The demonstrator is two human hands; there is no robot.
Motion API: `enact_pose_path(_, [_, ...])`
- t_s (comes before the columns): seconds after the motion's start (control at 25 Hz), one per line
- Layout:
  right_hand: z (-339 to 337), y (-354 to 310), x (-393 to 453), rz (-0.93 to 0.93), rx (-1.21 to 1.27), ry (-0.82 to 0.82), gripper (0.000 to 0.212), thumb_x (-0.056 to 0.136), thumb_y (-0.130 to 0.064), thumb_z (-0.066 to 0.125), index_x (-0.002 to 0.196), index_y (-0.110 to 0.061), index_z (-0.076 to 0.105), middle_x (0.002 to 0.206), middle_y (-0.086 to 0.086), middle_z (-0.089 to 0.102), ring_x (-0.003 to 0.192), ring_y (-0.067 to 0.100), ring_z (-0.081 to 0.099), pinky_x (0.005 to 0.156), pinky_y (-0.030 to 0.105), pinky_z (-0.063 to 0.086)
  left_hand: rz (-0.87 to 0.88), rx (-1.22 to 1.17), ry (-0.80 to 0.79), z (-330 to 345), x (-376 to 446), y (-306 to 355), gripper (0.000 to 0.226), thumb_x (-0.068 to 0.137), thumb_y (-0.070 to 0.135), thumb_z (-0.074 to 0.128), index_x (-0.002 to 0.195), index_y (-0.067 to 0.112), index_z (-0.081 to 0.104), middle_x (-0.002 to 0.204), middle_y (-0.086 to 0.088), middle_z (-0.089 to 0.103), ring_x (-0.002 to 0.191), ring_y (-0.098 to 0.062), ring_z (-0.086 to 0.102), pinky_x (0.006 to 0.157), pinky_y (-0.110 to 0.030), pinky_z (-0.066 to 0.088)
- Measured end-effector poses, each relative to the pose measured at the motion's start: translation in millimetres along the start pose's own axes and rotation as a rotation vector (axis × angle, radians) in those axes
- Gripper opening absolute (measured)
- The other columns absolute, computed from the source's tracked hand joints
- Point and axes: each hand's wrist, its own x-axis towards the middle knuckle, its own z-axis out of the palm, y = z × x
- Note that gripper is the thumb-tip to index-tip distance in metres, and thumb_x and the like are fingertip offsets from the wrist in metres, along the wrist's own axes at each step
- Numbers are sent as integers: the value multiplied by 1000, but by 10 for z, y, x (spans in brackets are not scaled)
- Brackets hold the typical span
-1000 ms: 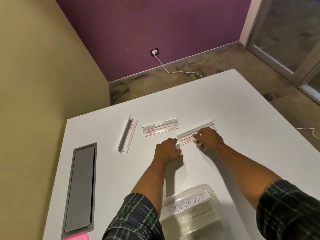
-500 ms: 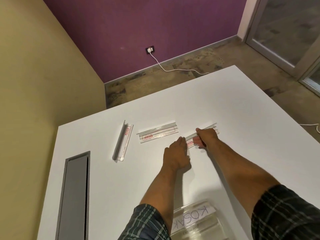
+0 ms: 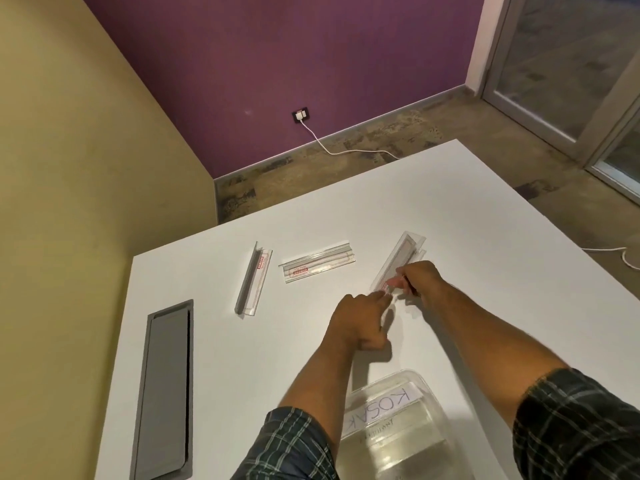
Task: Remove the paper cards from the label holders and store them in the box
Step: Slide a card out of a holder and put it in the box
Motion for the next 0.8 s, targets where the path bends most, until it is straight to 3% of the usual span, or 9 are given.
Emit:
enact_pose_path(0.12, [-123, 12, -259, -35, -19, -77, 19, 96, -6, 54, 108, 2, 66, 76, 14, 74, 47, 16, 43, 45, 25, 37, 130, 136, 3, -144, -183, 83, 80, 60, 28, 58, 137, 10, 51, 139, -11, 57, 99, -37, 63, 75, -41, 49])
enact_pose_path(0.2, [-193, 38, -488, -80, -81, -141, 20, 96, -4, 52, 108, -1, 68, 72, 12, 71, 49, 15, 41, 46, 24, 32, 181, 197, 18, -286, -310, 110, 95, 54, 24, 71, 144, 11, 45, 148, -13, 49, 113, -36, 58, 80, -42, 50])
enact_pose_path(0.32, [-264, 151, -800, -151, -243, -244, 27, 91, 0, 51, 97, -10, 75, 74, 8, 65, 50, 13, 38, 48, 23, 28, 141, 313, 35, -496, -512, 87, 108, 61, 26, 78, 155, 15, 26, 164, -7, 24, 143, -32, 34, 100, -43, 44])
enact_pose_path(0.44, [-310, 301, -1052, -229, -367, -360, 33, 91, 1, 50, 99, -13, 79, 66, 0, 59, 52, 12, 37, 49, 24, 28, 65, 431, 21, -564, -774, 56, 111, 71, 26, 80, 159, 17, 12, 167, -3, 11, 151, -29, 19, 109, -41, 37])
enact_pose_path(0.56, [-316, 449, -1215, -260, -423, -473, 32, 95, -2, 52, 86, -14, 81, 60, -3, 63, 56, 12, 44, 54, 26, 33, 11, 409, -20, -511, -1035, 58, 92, 76, 23, 80, 153, 19, 29, 159, -3, 33, 144, -27, 33, 104, -40, 40])
enact_pose_path(0.68, [-297, 548, -1335, -235, -529, -615, 30, 100, -6, 50, 101, -11, 79, 67, -3, 66, 60, 9, 52, 60, 23, 41, -49, 333, -36, -459, -1231, 107, 52, 79, 26, 77, 125, 19, 55, 123, -2, 64, 111, -28, 62, 78, -36, 43])
enact_pose_path(0.8, [-279, 631, -1473, -203, -591, -687, 28, 101, -5, 48, 108, -3, 75, 62, -2, 59, 51, 7, 49, 50, 18, 41, -85, 281, -48, -359, -1401, 194, 41, 80, 31, 77, 115, 19, 61, 110, -1, 68, 99, -27, 65, 68, -31, 39])
